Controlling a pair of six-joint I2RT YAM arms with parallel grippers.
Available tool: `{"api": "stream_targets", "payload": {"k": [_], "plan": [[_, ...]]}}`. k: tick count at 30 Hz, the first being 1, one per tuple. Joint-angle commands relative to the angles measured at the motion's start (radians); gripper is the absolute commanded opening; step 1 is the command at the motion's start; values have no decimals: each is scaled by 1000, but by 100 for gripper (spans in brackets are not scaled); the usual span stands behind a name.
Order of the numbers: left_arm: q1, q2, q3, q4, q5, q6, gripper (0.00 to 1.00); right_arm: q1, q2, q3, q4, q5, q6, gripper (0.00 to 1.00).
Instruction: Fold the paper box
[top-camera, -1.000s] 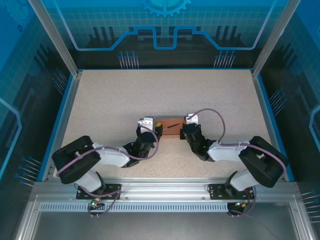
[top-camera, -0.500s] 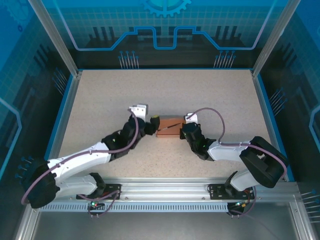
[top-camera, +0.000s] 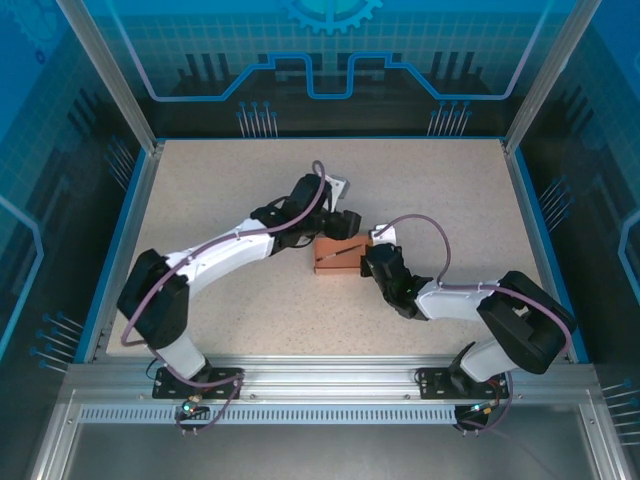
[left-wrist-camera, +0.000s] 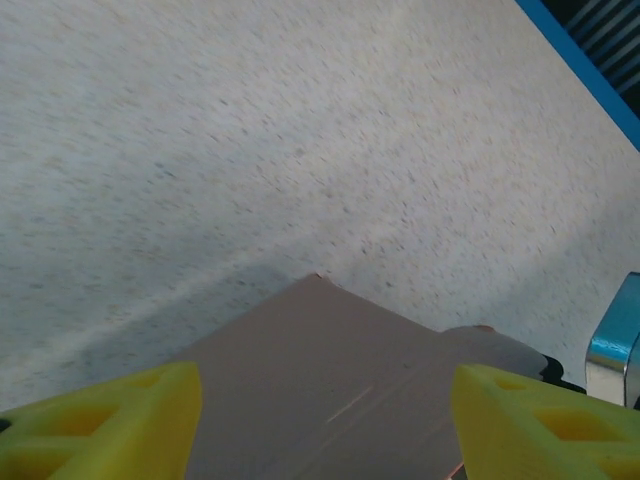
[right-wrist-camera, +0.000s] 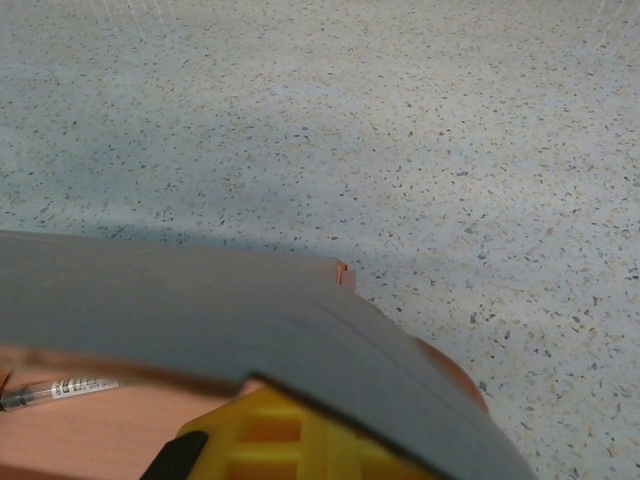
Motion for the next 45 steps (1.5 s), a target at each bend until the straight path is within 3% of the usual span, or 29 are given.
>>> {"api": "stream_targets", "payload": {"k": [1, 9, 15, 23, 32, 37, 41, 45], "plan": [[9, 34, 33, -66, 155, 5, 67, -16, 14, 6, 9, -11, -10, 0], [9, 57, -14, -38, 189, -29, 65, -26, 6, 4, 0, -19, -14, 2], [9, 63, -41, -10, 176, -43, 64, -27, -31, -1, -47, -28, -21, 10], [9, 68, -96, 54, 163, -70, 64, -29, -167, -35, -175, -63, -3, 27], [9, 78, -164, 137, 148, -103, 64, -47, -381, -37, -431, -80, 5, 34], [10, 91, -217, 200, 141, -129, 65, -168, -415, 35, -513, -245, -8, 38], [9, 94, -263, 267, 142, -157, 65, -290, -311, 138, -540, -478, -7, 41], [9, 110, -275, 294, 154, -174, 65, -330, -158, 238, -546, -635, -11, 44]]}}
